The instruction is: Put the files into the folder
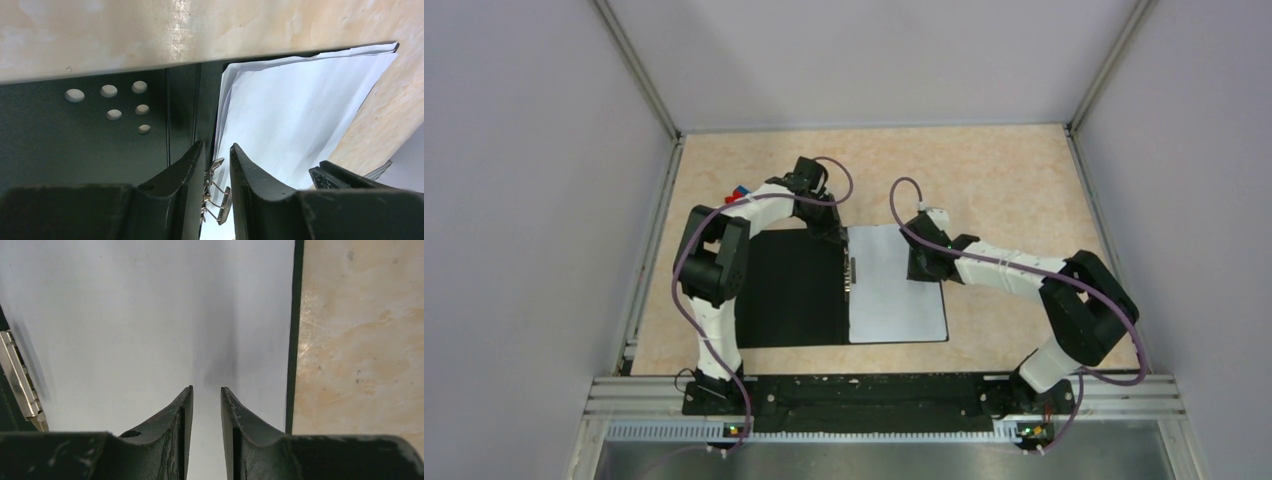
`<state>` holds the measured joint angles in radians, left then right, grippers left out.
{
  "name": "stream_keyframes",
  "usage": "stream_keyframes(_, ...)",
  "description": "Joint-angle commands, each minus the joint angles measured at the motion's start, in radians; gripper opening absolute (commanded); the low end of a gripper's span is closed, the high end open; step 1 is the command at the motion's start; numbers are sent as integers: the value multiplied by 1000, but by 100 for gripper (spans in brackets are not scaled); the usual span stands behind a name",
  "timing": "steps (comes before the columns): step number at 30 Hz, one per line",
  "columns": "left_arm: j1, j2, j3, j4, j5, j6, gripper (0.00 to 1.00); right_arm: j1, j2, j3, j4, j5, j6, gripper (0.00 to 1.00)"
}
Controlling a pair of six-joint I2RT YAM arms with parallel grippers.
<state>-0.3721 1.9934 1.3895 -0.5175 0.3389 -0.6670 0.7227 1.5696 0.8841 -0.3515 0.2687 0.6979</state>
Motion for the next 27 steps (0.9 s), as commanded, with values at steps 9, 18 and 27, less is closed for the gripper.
stream_keyframes(9, -1, 15, 7, 34, 25, 6, 31, -10, 29, 1, 27, 23, -37, 21)
stream_keyframes(18, 0, 22, -6, 47, 52, 0, 31, -9, 69, 4, 32, 18, -31, 20)
stream_keyframes(27, -3, 32, -38, 83, 87, -9, 31, -10, 81, 4, 40, 12, -24, 19)
